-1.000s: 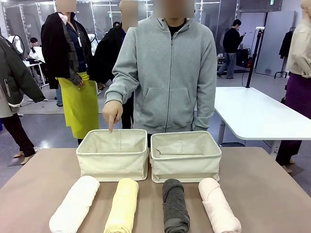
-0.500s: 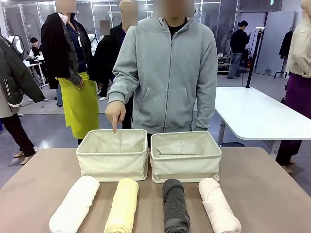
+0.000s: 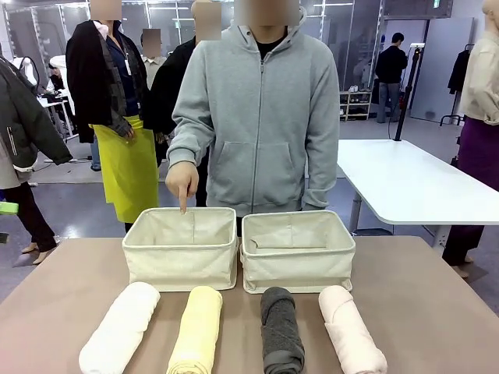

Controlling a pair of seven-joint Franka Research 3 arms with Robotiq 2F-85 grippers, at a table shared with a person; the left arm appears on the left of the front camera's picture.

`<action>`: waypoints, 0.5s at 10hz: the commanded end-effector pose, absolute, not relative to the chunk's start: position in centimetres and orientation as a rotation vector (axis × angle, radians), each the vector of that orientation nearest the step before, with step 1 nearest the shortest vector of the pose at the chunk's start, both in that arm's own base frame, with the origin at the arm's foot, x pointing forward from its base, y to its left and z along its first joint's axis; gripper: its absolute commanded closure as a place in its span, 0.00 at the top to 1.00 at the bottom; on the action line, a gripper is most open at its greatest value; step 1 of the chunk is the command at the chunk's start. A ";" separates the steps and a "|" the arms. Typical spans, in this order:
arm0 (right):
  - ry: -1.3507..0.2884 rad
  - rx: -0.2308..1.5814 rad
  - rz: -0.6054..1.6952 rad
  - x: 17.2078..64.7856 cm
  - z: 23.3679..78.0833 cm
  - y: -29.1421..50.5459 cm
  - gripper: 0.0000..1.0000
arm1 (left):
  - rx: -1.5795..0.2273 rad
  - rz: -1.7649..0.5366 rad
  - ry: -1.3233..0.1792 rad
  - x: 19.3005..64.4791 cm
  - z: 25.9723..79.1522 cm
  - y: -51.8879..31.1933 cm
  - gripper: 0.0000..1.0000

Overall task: Divide the towels into two baskets.
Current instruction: Pick up one hotel-folded towel and place it in the Fabric basket indicated by the person.

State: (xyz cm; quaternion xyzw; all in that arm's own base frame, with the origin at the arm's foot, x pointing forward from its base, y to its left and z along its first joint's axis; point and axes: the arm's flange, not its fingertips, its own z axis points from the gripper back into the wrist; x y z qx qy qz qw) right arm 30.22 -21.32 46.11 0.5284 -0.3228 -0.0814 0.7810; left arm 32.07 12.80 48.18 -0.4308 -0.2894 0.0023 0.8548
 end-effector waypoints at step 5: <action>-0.710 1.151 -0.171 30.0 46.3 -21.4 1.00 | -0.525 -0.216 -0.366 33.8 46.6 2.7 1.00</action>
